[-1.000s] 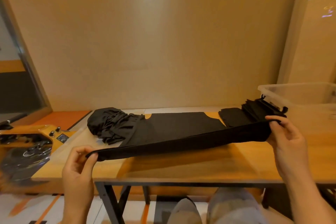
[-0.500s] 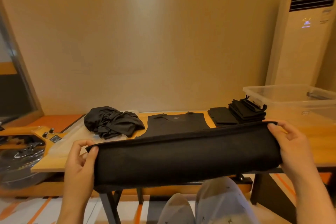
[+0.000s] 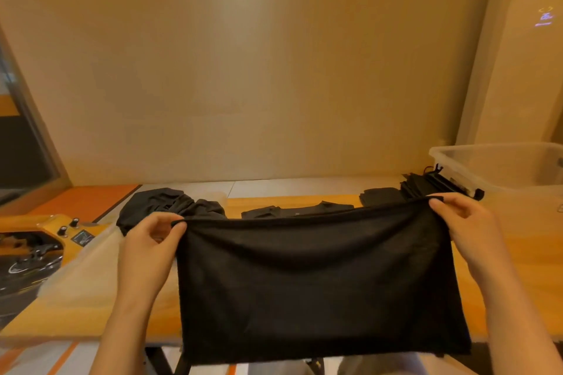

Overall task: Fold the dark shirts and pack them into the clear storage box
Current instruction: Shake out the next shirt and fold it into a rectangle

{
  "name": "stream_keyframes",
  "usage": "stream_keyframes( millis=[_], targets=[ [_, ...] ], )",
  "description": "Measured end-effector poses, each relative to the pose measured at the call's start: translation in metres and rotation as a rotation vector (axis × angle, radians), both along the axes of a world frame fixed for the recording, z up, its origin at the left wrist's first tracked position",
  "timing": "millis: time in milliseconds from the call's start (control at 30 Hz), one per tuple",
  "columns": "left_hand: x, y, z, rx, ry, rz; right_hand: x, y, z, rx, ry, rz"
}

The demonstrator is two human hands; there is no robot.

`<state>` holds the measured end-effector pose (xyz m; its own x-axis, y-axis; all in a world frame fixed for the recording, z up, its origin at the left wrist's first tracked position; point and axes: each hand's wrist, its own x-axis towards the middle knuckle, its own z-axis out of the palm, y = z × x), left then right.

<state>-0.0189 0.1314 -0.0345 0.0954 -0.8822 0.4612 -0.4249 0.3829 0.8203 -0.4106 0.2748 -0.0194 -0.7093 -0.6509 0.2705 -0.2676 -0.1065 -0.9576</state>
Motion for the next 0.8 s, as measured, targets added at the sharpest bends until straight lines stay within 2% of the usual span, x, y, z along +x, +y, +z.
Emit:
stream_keyframes(
  millis=[100,233,367,467,667,800],
  targets=[
    [-0.021,-0.064,0.026,-0.015,-0.086,0.044,-0.027,-0.056,0.024,0.059,0.005,0.012],
    [-0.059,-0.160,0.037,0.040,-0.238,0.057,-0.057,-0.153,0.029,0.192,0.125,-0.035],
    [-0.087,-0.230,-0.003,0.161,-0.573,0.075,-0.087,-0.238,-0.024,0.529,0.292,-0.080],
    [-0.096,-0.251,-0.033,0.169,-0.754,0.106,-0.092,-0.264,-0.056,0.713,0.467,-0.096],
    [-0.096,-0.252,-0.045,0.174,-0.803,0.068,-0.079,-0.267,-0.062,0.680,0.676,-0.116],
    [-0.096,-0.192,-0.028,0.054,-0.790,-0.085,-0.041,-0.215,-0.041,0.553,0.790,0.033]
  ],
)
